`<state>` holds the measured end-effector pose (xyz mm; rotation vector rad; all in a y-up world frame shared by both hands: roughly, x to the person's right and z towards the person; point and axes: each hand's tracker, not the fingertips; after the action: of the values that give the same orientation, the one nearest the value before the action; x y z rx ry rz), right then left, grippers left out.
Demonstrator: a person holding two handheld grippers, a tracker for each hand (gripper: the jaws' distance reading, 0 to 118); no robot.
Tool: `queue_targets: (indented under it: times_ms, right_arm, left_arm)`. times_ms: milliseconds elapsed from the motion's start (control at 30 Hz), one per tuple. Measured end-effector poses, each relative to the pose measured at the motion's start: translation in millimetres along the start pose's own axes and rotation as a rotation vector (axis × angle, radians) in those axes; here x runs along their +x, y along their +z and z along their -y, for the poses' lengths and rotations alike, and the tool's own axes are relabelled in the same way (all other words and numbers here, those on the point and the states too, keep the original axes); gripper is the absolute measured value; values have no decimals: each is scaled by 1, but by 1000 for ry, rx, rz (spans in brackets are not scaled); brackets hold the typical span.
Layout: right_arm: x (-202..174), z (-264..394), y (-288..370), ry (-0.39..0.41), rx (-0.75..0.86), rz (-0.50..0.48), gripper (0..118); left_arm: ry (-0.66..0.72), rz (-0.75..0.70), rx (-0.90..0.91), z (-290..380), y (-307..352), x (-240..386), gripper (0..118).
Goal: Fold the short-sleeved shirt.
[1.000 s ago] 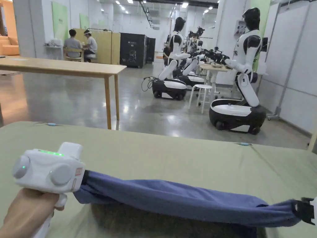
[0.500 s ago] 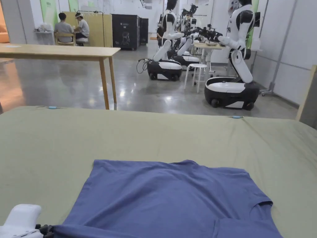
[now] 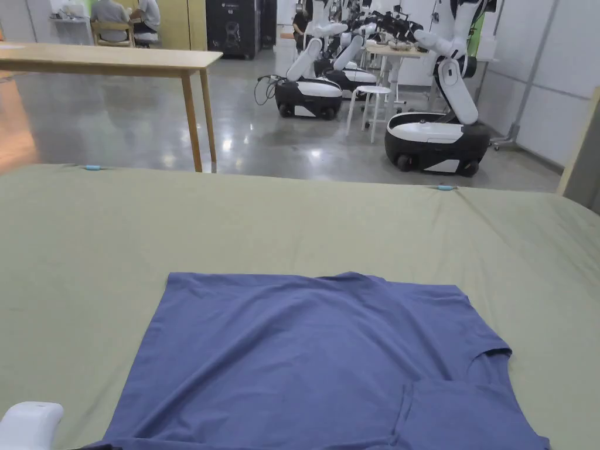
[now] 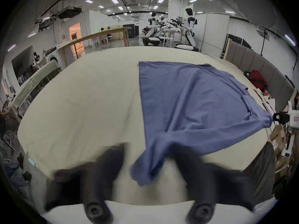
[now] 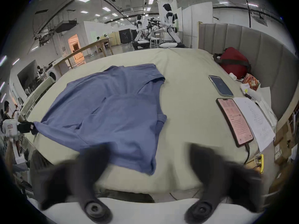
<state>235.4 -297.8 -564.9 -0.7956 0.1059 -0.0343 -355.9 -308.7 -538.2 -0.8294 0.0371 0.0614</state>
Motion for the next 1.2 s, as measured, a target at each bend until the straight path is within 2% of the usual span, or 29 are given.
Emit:
queue_targets:
  times_ms: [33,100,167,200,233,267,300,333,433,500,533,567,600,633,667,733,800,867,933,1000,1033,1067,1100,1133,1167,1200]
  right_arm:
    - [-2,0,8,-2,100,-11,118]
    - [-2,-1,12,-5,32,23,116]
    - [-2,1,15,-5,51,39,116]
    - [-3,1,18,-3,55,74,114]
    - [-3,1,18,-1,67,86,105]
    - [-2,3,22,-6,92,93,79]
    - [-2,3,26,-19,117,100,22]
    - [-2,4,26,-34,133,133,1]
    - [-1,2,30,-61,133,77,1]
    - [8,11,25,-54,142,83,1]
    - [17,16,20,-44,141,90,1]
    - [21,18,17,-42,133,81,1]
    - [25,20,15,-46,127,79,1]
    - [20,22,13,-53,123,70,1]
    - [22,23,11,-54,119,65,1]
    - [26,26,7,-53,110,62,1]
    - [0,22,16,-58,100,55,1]
    - [-5,23,14,-54,88,51,1]
    - [-8,17,19,-57,76,47,1]
    - [-15,17,20,-54,72,46,1]
    - [-7,14,21,-56,64,37,1]
    - [-5,12,22,-57,60,35,9]
    - [-7,12,21,-55,60,31,48]
    - [-9,11,18,-39,46,22,95]
    - [-11,10,12,-16,-2,12,118]
    - [-19,8,17,-21,38,-6,110]
  left_arm:
    - [8,-3,5,1,2,0,106]
    - [13,-20,45,1,15,1,103]
    - [19,-56,83,0,25,2,102]
    - [19,-63,110,0,33,3,90]
    - [26,-64,126,-1,41,3,67]
    - [28,-59,131,-1,46,3,31]
    - [42,-62,154,-1,49,3,2]
    - [60,-74,170,1,52,1,2]
    - [68,-40,147,1,55,-2,3]
    - [72,-25,131,3,50,-4,4]
    - [75,-23,131,4,47,-4,14]
    - [73,-23,123,4,43,-4,45]
    - [69,-24,101,4,37,-5,104]
    - [66,-27,56,4,27,-6,118]
    - [65,-26,26,6,18,-6,114]
    - [53,-67,5,9,6,-7,113]
    - [41,-62,-29,11,-9,-8,112]
    - [46,-46,-27,8,-13,-7,103]
    - [31,-24,-29,6,-13,-1,64]
    - [31,-1,-29,6,-6,12,0]
    - [-9,-41,-43,3,-3,15,0]
    - [-34,-34,-37,2,-3,18,0]
    - [-9,-20,-29,4,-2,19,0]
    - [0,-14,-35,0,-5,16,0]
    - [12,-7,-42,-1,-6,15,0]
    - [18,-9,-39,-1,-5,15,0]
